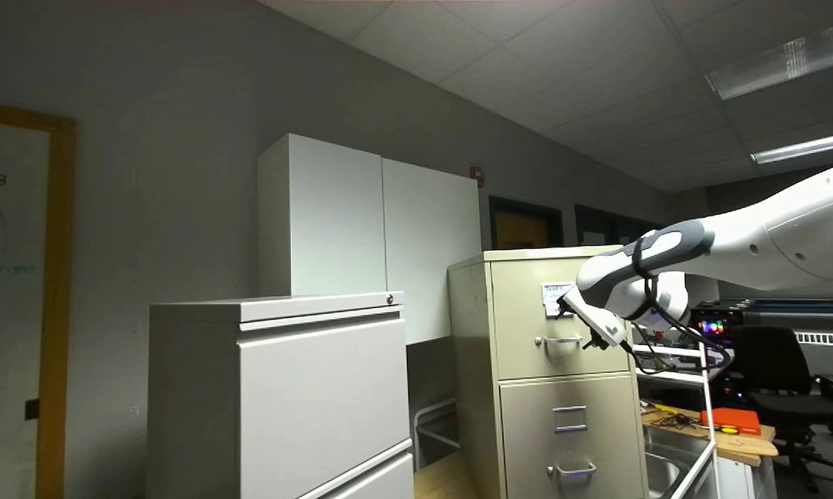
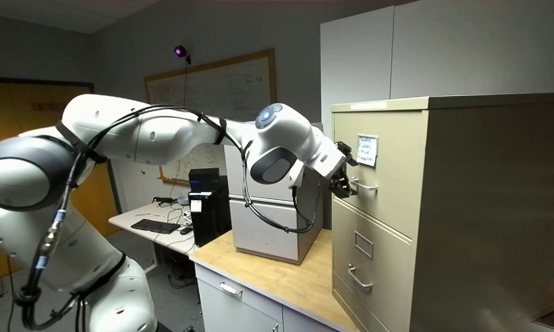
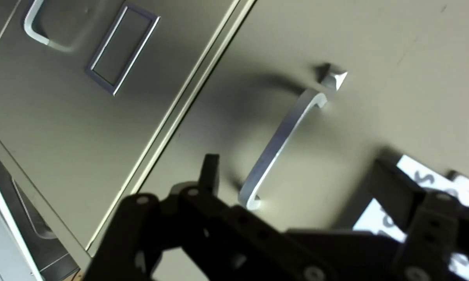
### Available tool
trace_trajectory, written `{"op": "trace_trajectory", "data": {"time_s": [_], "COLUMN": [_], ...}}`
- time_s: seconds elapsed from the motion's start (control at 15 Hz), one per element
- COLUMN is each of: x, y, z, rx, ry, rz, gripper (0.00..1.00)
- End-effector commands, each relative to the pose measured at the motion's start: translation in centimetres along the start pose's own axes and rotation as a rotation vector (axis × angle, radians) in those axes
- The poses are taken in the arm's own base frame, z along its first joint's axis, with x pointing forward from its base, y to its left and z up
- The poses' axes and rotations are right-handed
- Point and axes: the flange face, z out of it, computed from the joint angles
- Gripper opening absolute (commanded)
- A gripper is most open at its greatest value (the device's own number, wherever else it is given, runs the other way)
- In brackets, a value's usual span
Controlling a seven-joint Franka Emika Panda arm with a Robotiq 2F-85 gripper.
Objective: Open the top drawer of the beige file cabinet
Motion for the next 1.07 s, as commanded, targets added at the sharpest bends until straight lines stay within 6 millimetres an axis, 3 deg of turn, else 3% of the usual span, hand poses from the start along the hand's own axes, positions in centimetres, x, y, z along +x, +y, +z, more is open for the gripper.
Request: {"op": "trace_trajectory", "data": {"time_s": [0.0,0.87,0.93,1.0], "x": [1.2,0.6,0.8,1.0], "y": [-0.1,1.3,1.4,1.5], "z": [0.2,3.1,3.1,3.0], "rx": [0.041,0.171,0.178,0.184], "ry": [0.008,0.042,0.055,0.062], "rz": [0.044,0.069,0.065,0.061], "gripper": [1.0,1.0,0.75,0.75]}}
